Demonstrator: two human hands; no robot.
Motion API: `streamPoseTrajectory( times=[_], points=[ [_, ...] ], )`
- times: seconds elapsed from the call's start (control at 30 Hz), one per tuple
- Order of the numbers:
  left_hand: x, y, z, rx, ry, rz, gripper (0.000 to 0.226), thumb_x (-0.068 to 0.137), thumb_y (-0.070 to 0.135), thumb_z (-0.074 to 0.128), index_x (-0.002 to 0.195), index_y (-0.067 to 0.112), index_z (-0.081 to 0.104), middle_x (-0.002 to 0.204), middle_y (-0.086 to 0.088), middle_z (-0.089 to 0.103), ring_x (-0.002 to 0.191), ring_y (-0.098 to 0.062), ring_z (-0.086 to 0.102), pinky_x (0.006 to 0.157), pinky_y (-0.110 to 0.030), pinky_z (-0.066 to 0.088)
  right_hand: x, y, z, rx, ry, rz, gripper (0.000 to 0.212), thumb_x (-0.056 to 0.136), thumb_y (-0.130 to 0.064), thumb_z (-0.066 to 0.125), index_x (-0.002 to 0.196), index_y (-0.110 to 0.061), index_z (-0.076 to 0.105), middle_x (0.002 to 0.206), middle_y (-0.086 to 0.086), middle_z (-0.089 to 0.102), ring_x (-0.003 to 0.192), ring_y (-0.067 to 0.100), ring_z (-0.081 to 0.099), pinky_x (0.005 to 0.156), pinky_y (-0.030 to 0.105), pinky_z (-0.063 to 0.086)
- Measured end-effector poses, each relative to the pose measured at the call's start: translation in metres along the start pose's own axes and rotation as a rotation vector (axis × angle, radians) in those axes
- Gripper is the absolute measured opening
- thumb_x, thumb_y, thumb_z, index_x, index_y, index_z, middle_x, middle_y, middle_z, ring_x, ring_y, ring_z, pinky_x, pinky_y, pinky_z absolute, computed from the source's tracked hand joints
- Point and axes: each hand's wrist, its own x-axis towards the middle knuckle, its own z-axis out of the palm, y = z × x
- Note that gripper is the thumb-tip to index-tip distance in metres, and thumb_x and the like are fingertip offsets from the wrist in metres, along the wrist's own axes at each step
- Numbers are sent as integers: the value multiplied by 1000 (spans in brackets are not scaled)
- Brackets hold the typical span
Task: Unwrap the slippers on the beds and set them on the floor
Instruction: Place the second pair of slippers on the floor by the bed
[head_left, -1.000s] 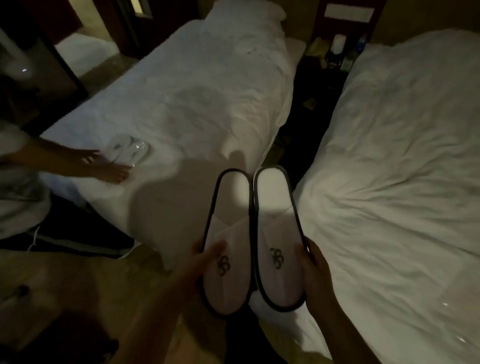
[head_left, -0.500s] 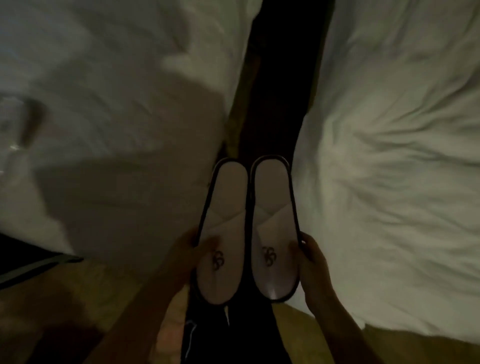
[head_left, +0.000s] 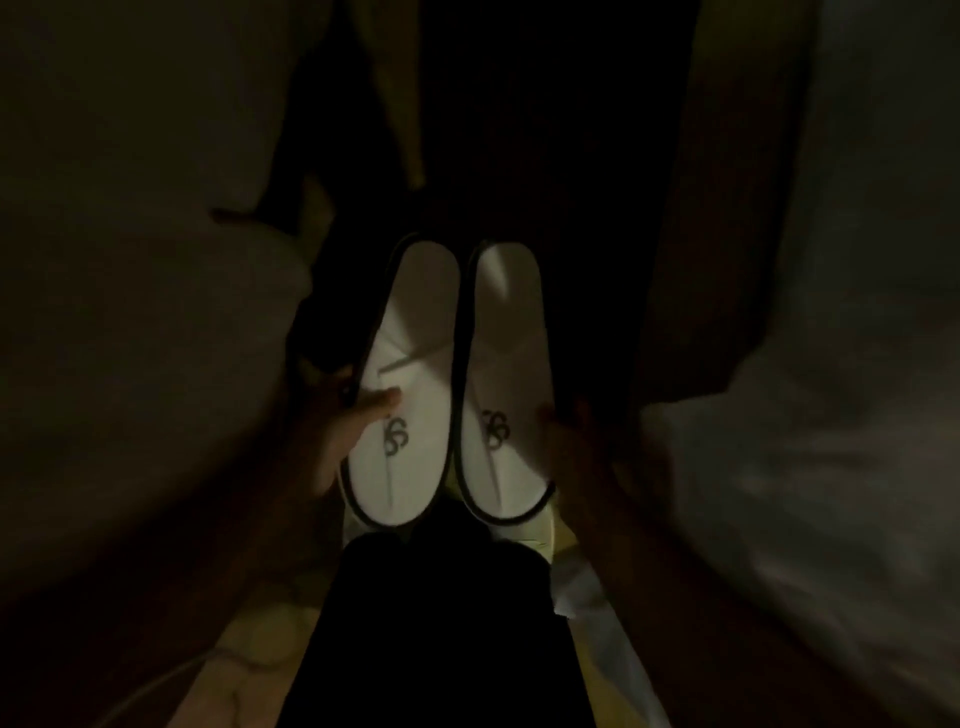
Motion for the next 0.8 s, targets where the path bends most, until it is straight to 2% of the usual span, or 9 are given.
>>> streamPoseTrajectory(
  times=[0.1,0.13,0.2,0.23,0.33,0.4,0.5,0.63,0.8],
  points=[
    [47,-23,16,-29,-36,27,41,88,3,56,129,-1,51,127,-23,58,116,-35,56,77,-31,54,50,33,17,-57,27,-10,48,97,-16,49,142,-7,36,142,14,45,126,29,45,80,19,34],
    [62,-30,26,-35,-22,48,41,88,2,56,129,-2,51,127,-24,57,114,-33,57,69,-26,54,64,42,20,-43,32,-25,48,97,-16,50,141,-6,37,137,13,49,122,28,47,83,20,40],
    [91,-42,43,-29,-5,94,43,87,2,58,129,-2,50,124,-21,59,108,-30,58,63,-21,51,88,54,22,33,39,-21,47,96,-13,50,140,-6,38,119,4,54,105,20,54,74,9,48],
    [103,-47,51,-21,-8,112,43,87,3,58,129,-1,50,121,-18,60,108,-30,59,64,-20,52,99,57,21,66,45,-19,47,96,-13,50,141,-7,38,119,4,53,104,20,55,75,10,50],
    [131,-59,70,-36,-21,136,43,87,7,59,129,3,50,122,-13,61,114,-32,59,84,-34,54,130,62,17,49,62,-42,50,98,-14,46,145,-8,30,146,15,41,130,33,44,105,44,41],
    [141,-61,80,-51,-19,147,43,87,13,62,128,6,52,123,-13,62,113,-29,60,89,-38,52,144,65,13,-50,80,-50,53,99,-20,45,147,-8,27,151,17,35,135,34,38,109,51,35],
    [149,-62,92,63,103,178,50,84,23,66,130,10,50,126,-11,60,112,-24,58,84,-30,45,148,72,9,-216,96,-132,54,98,-23,47,146,-6,28,149,17,37,135,32,38,110,50,34],
    [149,-65,100,369,396,358,63,80,26,70,133,1,44,128,-21,57,117,-33,55,82,-20,36,147,81,18,-359,178,-201,65,93,-28,56,146,-4,27,150,17,35,138,31,35,112,47,30],
    [154,-64,104,532,476,464,62,78,27,72,126,-5,49,111,-24,66,93,-26,62,76,-7,37,152,86,24,-451,239,-206,68,92,-32,56,146,-4,27,150,18,36,137,33,35,112,45,30]
  ],
)
